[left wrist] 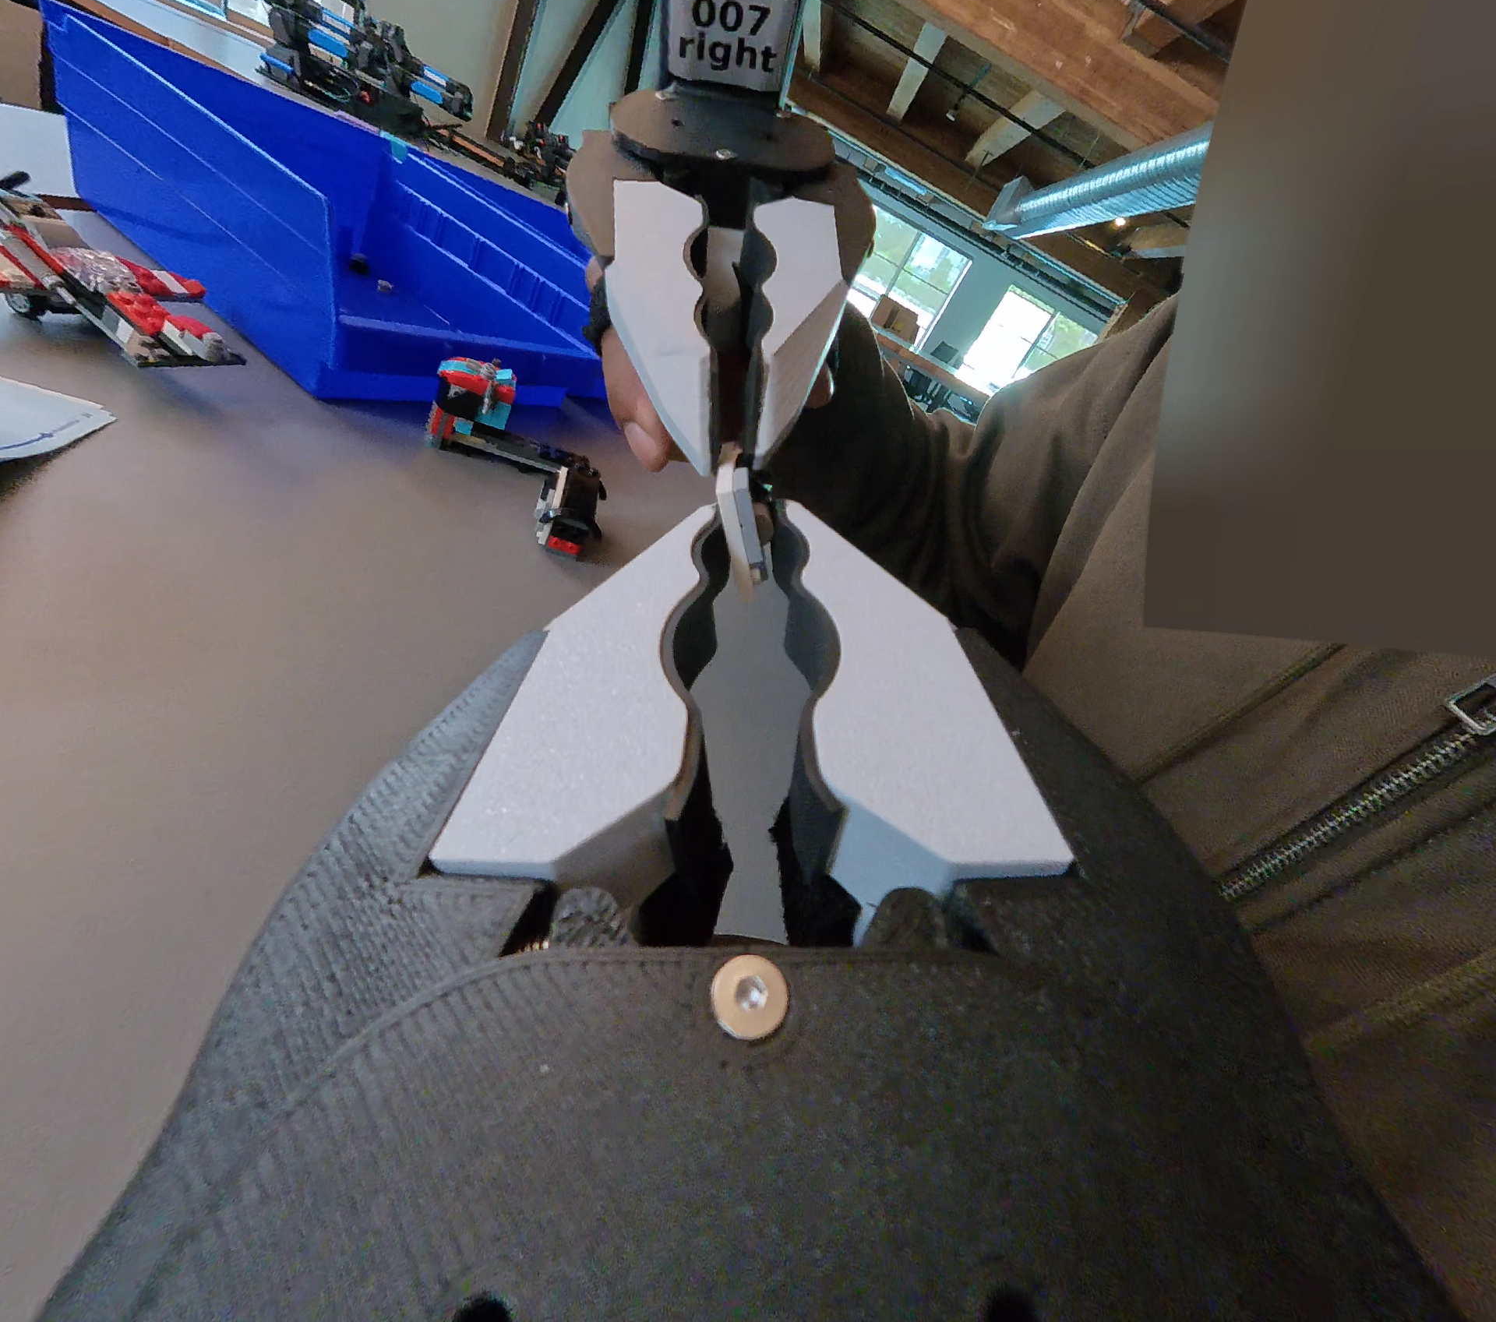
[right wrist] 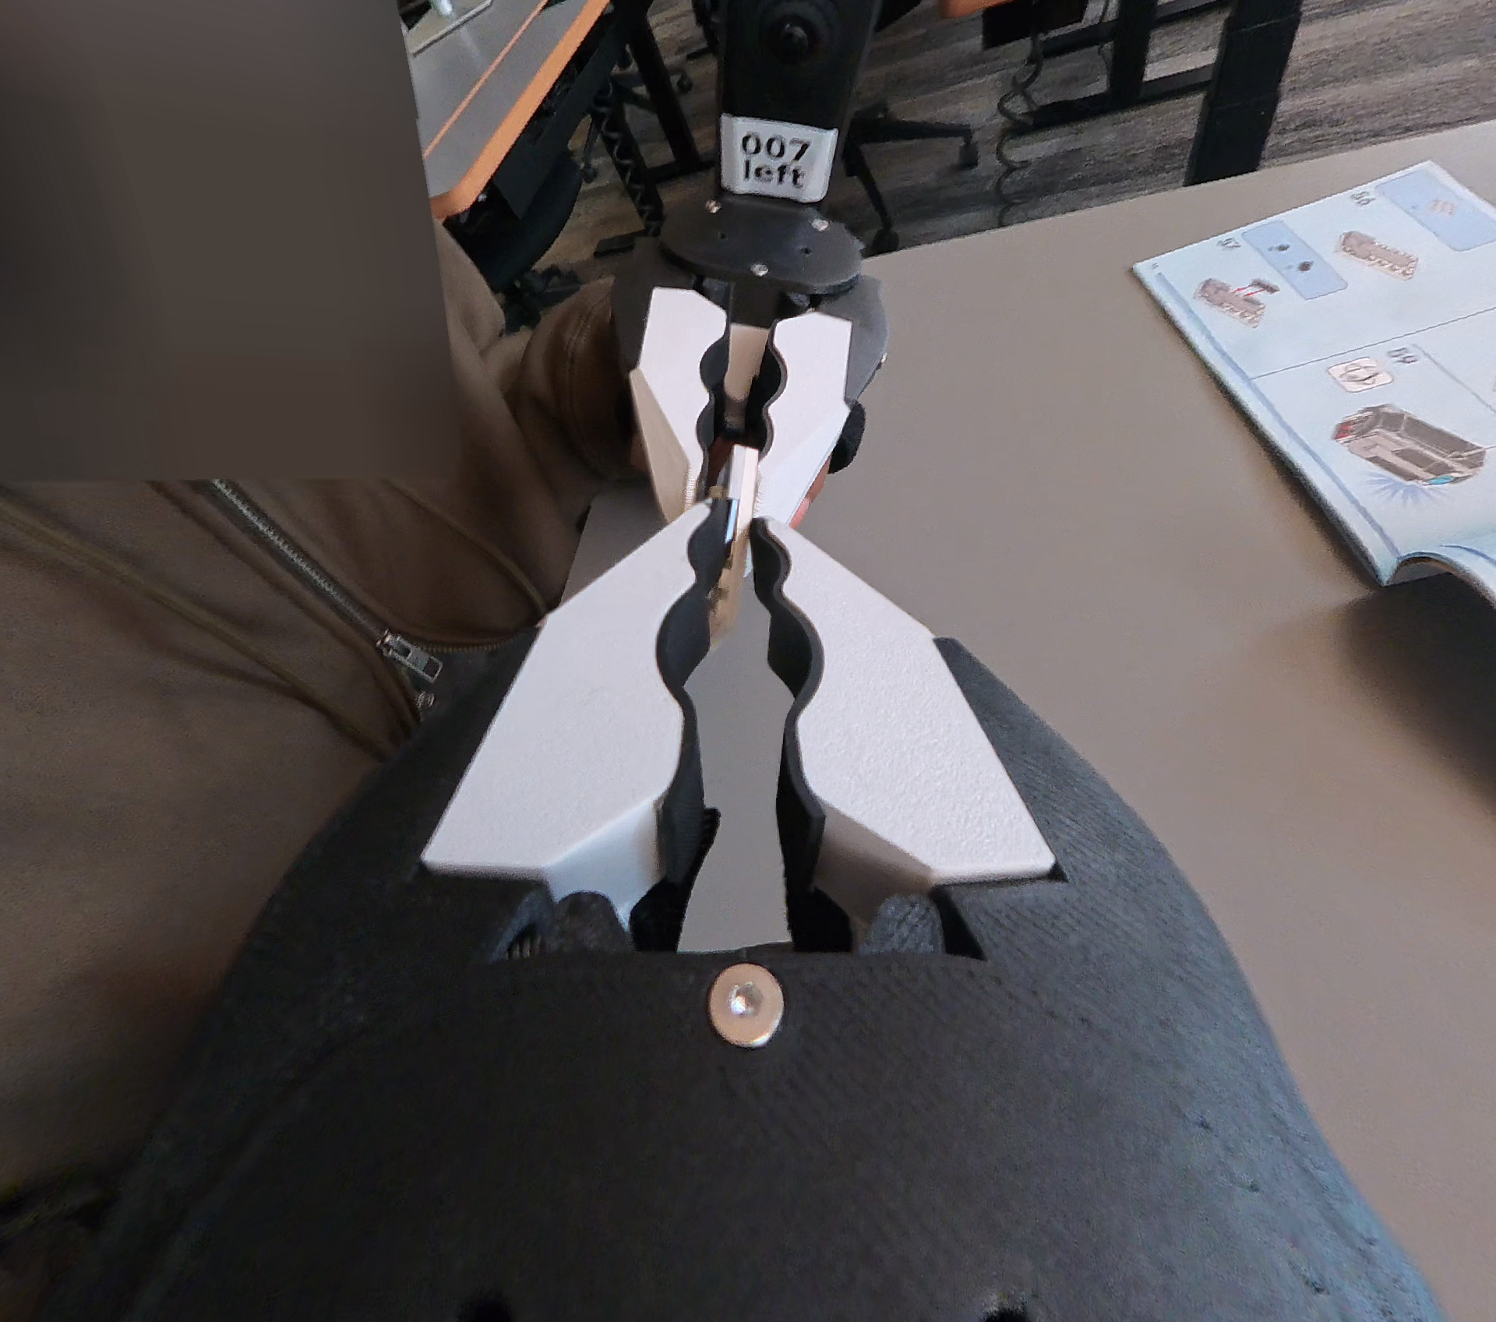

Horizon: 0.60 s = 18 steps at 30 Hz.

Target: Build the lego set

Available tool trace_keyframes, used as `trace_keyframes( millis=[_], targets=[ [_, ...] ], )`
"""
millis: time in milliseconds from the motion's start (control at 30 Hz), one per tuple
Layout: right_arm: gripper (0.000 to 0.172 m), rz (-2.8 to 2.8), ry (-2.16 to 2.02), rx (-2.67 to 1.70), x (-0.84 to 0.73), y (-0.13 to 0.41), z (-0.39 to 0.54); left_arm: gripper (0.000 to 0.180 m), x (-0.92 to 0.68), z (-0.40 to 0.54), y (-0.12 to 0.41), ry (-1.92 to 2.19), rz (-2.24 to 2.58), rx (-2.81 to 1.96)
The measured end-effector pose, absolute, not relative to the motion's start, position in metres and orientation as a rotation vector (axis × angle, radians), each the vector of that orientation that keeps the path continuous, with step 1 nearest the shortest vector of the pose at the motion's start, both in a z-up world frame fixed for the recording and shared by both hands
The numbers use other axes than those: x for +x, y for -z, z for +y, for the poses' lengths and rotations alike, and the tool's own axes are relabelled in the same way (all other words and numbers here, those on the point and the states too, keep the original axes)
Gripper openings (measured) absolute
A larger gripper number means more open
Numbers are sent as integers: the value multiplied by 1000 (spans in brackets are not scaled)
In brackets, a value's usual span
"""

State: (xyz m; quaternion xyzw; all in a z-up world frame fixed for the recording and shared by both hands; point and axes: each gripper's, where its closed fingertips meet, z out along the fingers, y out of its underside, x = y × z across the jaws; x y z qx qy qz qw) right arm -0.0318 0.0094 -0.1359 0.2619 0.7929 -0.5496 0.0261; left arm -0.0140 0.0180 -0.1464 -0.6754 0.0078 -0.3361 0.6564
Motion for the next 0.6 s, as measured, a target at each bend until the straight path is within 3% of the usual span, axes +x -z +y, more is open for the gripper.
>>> trace_keyframes(
  millis=[200, 600],
  targets=[
    [27, 2431, 1773, 855, -34, 125, 17, 10, -22, 13, 135, 718, 13, -1463],
    [28, 2392, 1924, 892, -30, 122, 4, 10, -24, 11, 126, 487, 106, -1425]
  ],
)
